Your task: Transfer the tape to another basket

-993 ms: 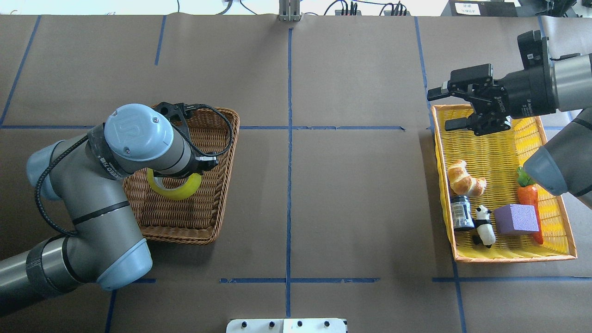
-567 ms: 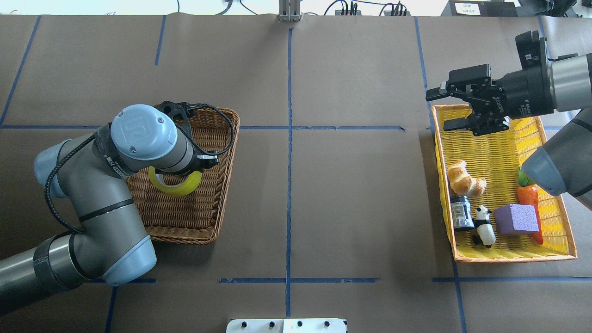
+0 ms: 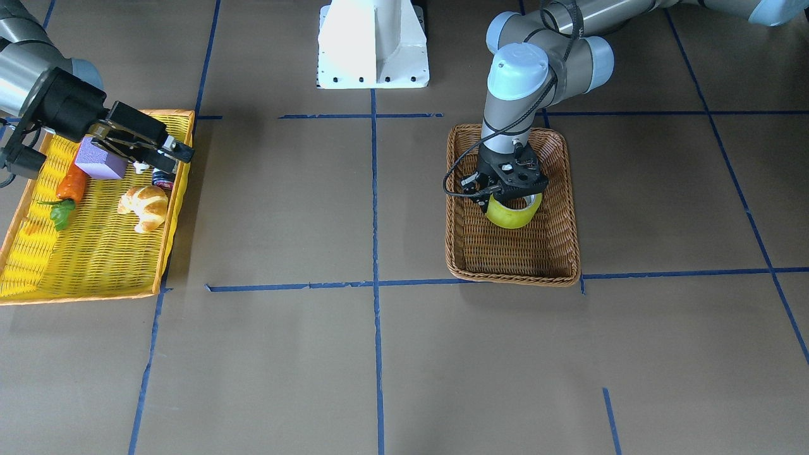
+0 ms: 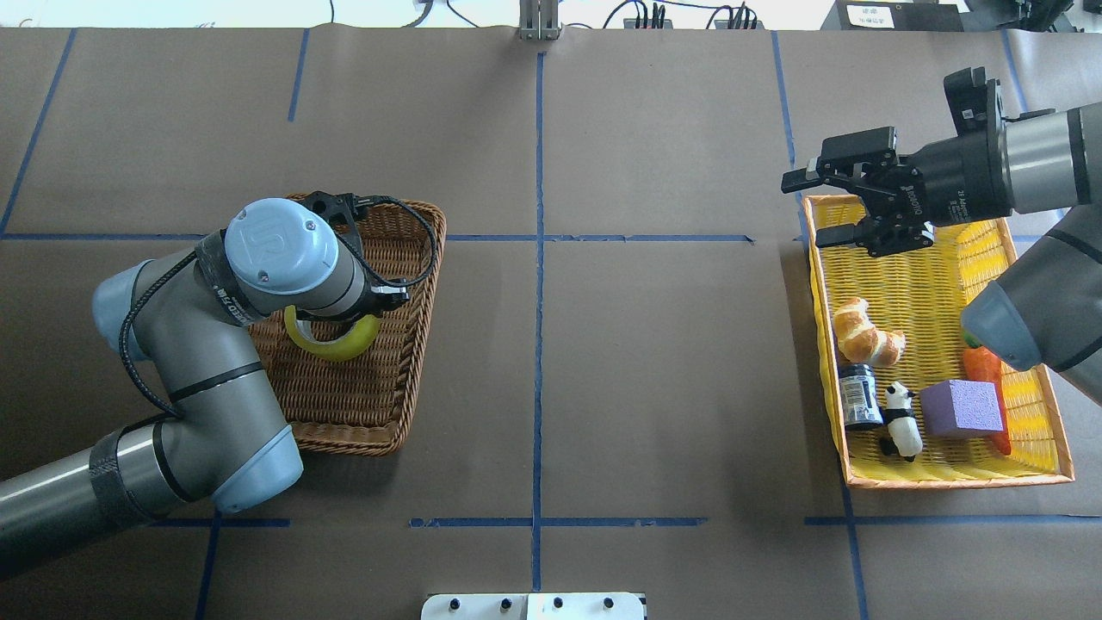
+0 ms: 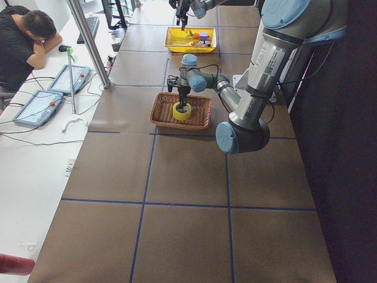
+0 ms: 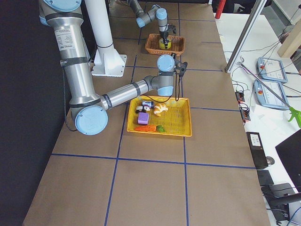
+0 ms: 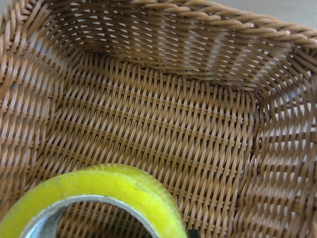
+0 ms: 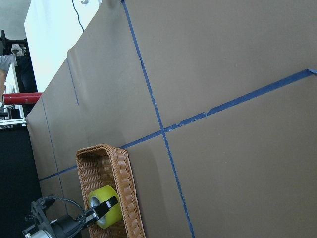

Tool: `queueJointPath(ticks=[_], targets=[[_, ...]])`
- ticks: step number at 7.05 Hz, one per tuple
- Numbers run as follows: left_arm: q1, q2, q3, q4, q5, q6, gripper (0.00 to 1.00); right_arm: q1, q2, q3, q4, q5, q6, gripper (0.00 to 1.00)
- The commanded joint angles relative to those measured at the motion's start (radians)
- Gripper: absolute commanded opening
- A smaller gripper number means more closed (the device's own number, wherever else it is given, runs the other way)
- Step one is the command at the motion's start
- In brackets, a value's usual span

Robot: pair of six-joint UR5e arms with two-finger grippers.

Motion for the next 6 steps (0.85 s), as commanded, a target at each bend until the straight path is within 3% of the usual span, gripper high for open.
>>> queueJointPath(ticks=[1,3,4,5,6], targets=[[-0.001,-0.001,0.002,-0.003,-0.002,0.013,0.47,-0.004,0.0,-0.001,-0.002,-0.008,-0.002,1.0],[-0.043,0.001,-0.025,-0.003,-0.043,0.02,1.0,0.034,-0.009,-0.002,-0.022,0.009,-0.009,1.0],[-0.138,0.011,-0.077,0.008,-0.143,0.04,1.0,0.072,0.002,0.01,-0.133,0.049,-0.04,1.0],[-0.236,0.039,-0.142,0.012,-0.223,0.189,1.0,0.103,0.0,0.01,-0.196,0.066,-0.145,1.0],[-0.336,0.146,-0.221,0.026,-0.261,0.373,1.0,0.149,-0.006,0.012,-0.291,0.072,-0.264,1.0]])
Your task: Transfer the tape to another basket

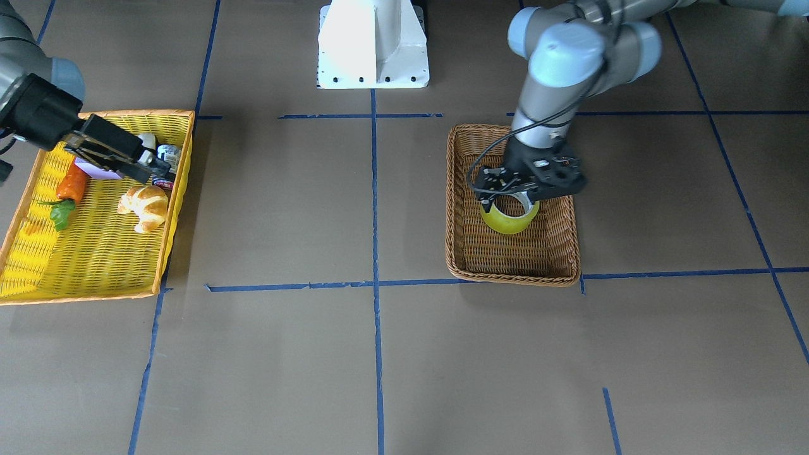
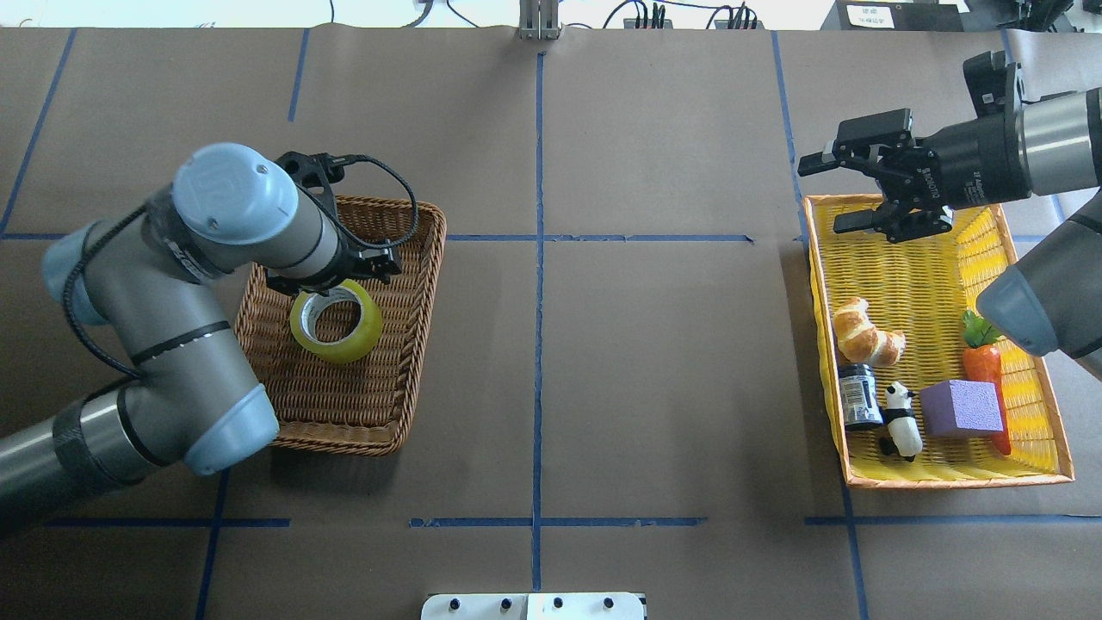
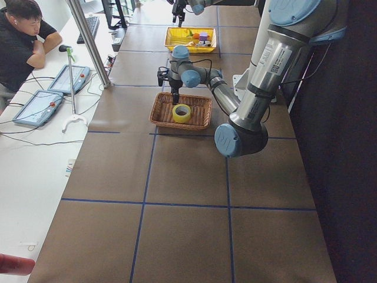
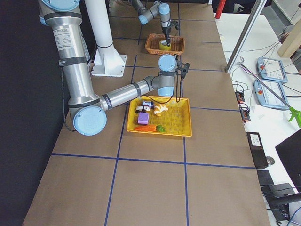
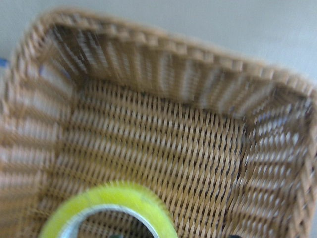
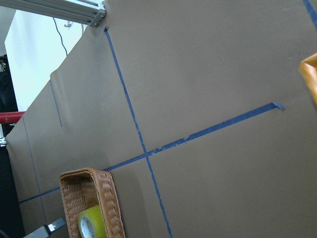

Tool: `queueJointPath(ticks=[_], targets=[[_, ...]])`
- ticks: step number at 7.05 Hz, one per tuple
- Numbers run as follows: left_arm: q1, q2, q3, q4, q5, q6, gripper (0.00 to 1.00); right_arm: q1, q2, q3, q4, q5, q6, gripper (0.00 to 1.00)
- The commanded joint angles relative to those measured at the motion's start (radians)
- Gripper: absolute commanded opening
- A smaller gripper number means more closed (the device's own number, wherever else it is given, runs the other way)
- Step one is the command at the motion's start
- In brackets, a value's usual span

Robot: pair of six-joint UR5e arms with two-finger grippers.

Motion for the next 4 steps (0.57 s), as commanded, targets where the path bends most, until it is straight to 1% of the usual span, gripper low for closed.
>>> queueJointPath(ticks=[1,2,3,4], targets=[[-0.253,0.157,-0.089,0.03,-0.156,0.4,1.0,0.072,-0.021,0.007,-0.196,0.015,-0.243,1.0],[-0.428,0.208,-0.061,0.059,-0.263,0.666,1.0,0.105,-0.042,0.009,-0.303,0.012,-0.443,1.0],[-0.539,0.212,0.001,0.111,-0.304,0.871,1.0,0.139,-0.053,0.009,-0.404,0.01,-0.604,1.0],[-0.632,0.207,0.108,0.122,-0.31,1.067,1.0,0.188,-0.106,0.009,-0.463,0.003,-0.803,1.0]])
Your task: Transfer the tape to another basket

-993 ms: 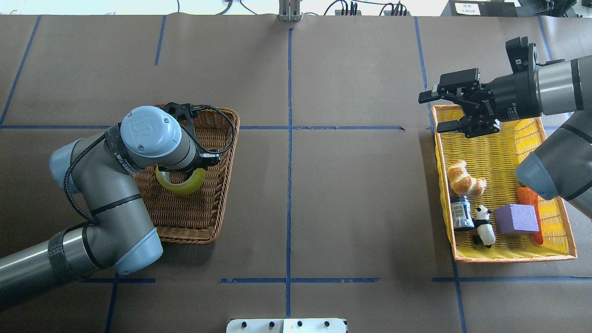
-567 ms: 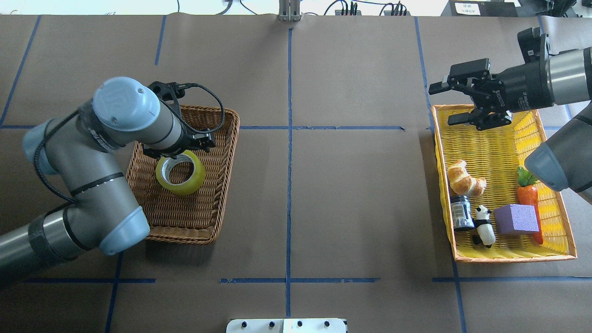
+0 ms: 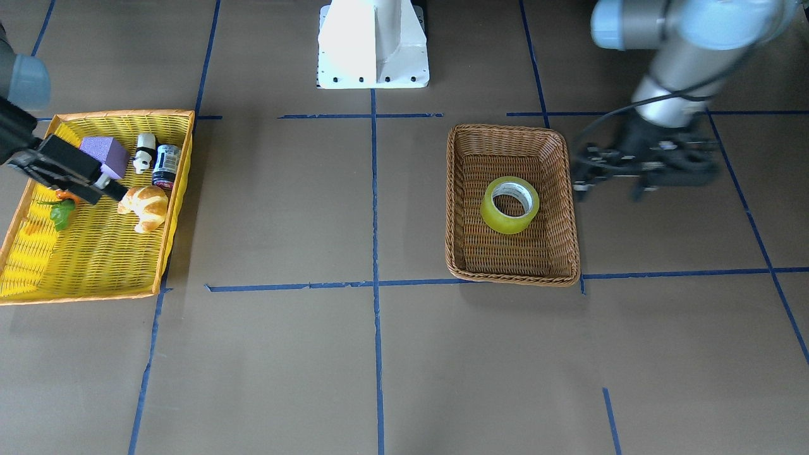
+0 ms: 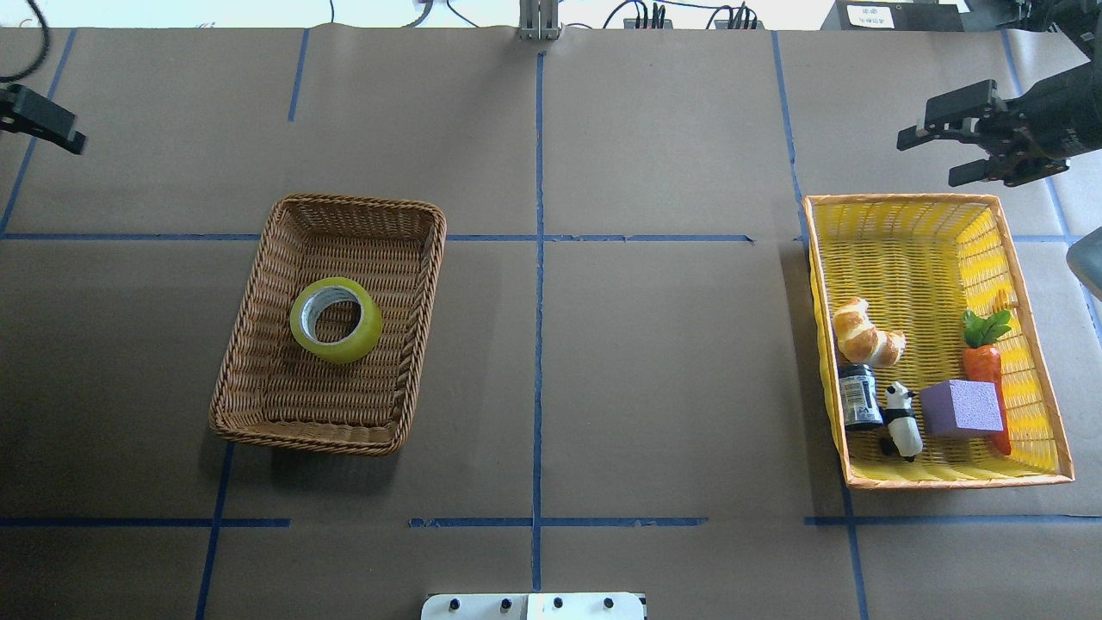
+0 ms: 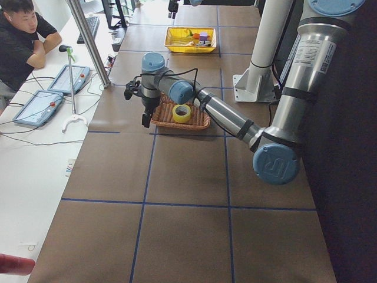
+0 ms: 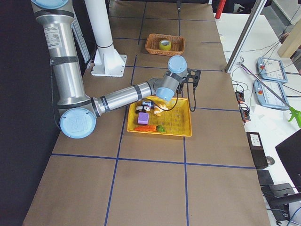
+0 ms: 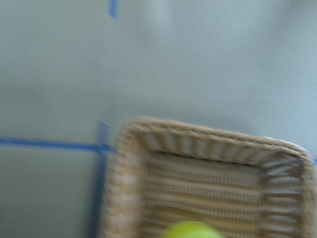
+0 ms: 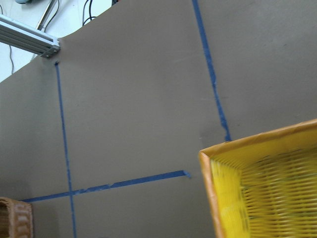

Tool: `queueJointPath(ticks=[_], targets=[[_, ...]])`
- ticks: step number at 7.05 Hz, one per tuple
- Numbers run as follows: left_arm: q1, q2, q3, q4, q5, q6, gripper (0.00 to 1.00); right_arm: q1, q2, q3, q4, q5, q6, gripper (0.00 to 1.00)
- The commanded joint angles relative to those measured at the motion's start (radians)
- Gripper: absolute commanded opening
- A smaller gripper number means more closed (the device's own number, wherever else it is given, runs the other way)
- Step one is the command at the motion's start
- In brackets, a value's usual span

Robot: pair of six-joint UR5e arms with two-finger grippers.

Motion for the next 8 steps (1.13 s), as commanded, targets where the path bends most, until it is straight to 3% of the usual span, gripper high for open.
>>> queueJointPath(ticks=[1,2,4,6,8], targets=[[-0.197,0.0,0.187,0.029,-0.049,0.373,1.0,0.106,-0.081,0.002,-0.199,-0.012,-0.461,1.0],[-0.259,0.003,0.242,0.03,-0.08,0.47,1.0,0.131,-0.158,0.022,-0.314,-0.082,-0.723,1.0],[-0.348,0.005,0.331,0.099,-0.086,0.636,1.0,0.298,-0.222,0.048,-0.605,-0.083,-1.179,1.0],[-0.387,0.006,0.368,0.154,-0.094,0.689,1.0,0.389,-0.232,0.059,-0.806,-0.083,-1.4,1.0],[-0.385,0.037,0.372,0.197,-0.099,0.674,1.0,0.423,-0.243,0.089,-0.916,-0.083,-1.479,1.0]])
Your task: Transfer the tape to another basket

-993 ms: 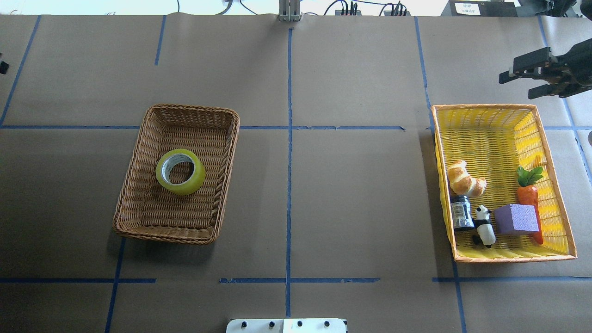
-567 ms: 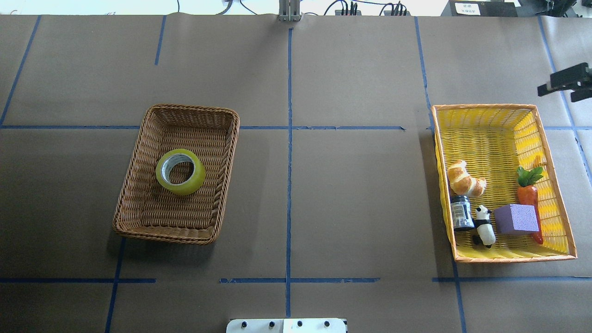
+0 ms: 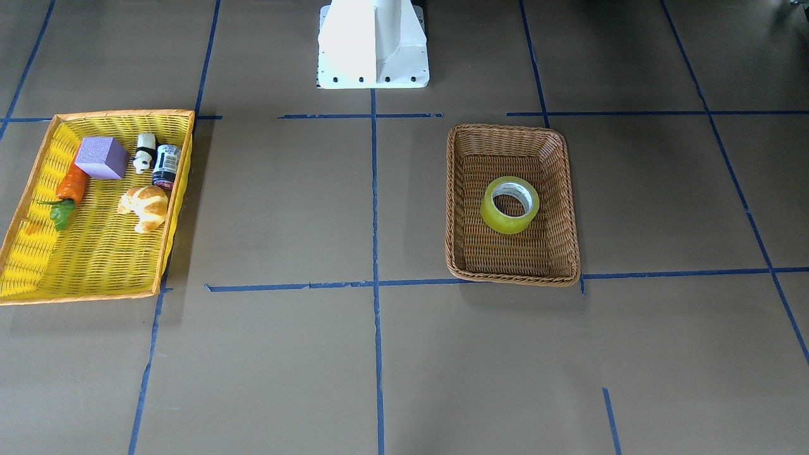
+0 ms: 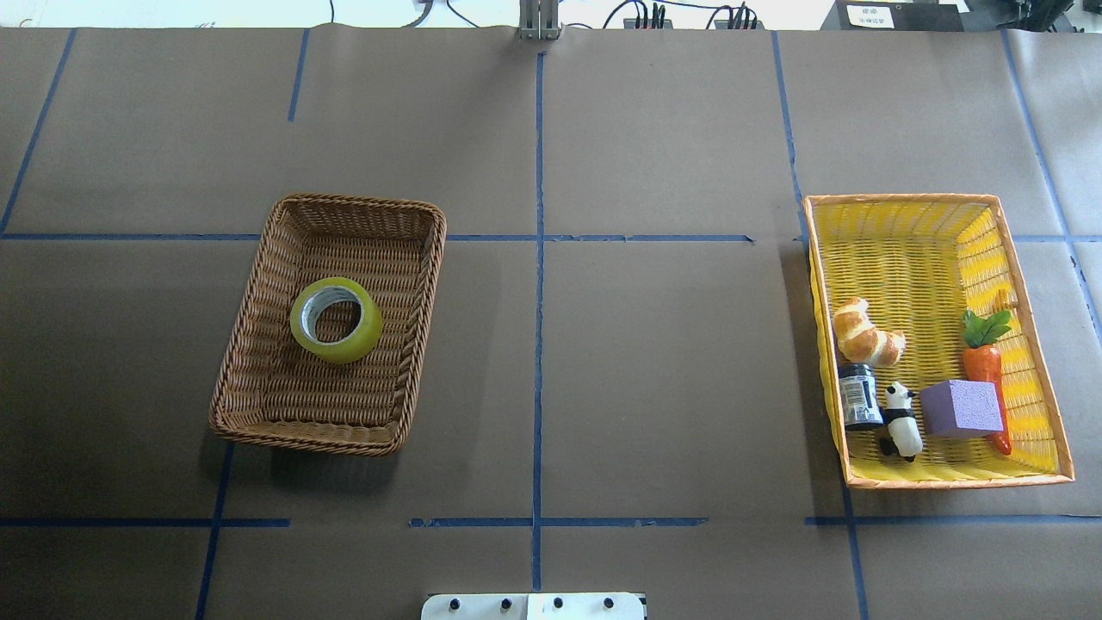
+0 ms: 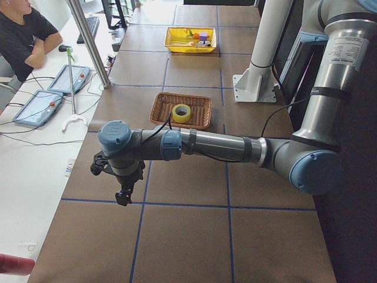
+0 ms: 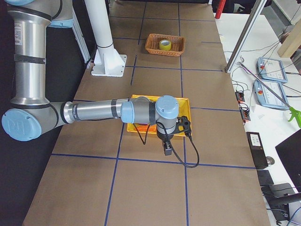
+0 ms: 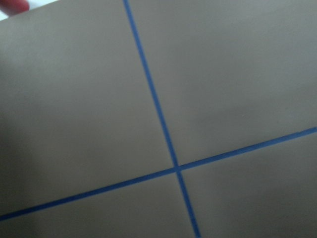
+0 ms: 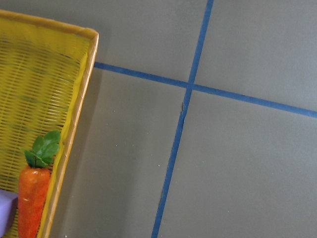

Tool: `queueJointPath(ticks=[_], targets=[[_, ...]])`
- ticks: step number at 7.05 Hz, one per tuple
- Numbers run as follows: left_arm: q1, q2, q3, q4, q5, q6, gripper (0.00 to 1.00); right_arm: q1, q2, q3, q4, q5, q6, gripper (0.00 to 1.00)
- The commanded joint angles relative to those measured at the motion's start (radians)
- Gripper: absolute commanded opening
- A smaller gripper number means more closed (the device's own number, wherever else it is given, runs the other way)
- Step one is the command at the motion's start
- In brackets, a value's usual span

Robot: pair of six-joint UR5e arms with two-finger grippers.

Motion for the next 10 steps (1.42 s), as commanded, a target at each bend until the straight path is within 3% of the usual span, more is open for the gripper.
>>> queueJointPath(ticks=[1,3,5,9,10], targets=[[0.002,0.073,-0.003,0.034,-0.006,-0.028,1.0,0.02,-0.002,0.026,-0.128,0.001,-0.041,1.0],[0.008,0.103,-0.094,0.058,-0.069,-0.157,1.0,0.008,-0.001,0.022,-0.128,0.002,-0.022,1.0],[0.084,0.259,-0.324,0.063,-0.062,-0.339,1.0,-0.024,-0.004,0.037,-0.12,-0.002,0.053,1.0],[0.086,0.312,-0.359,0.048,-0.054,-0.271,1.0,-0.046,-0.005,0.04,-0.114,-0.003,0.053,1.0],[0.089,0.309,-0.325,0.042,0.024,-0.146,1.0,-0.046,-0.005,0.04,-0.113,-0.003,0.053,1.0]])
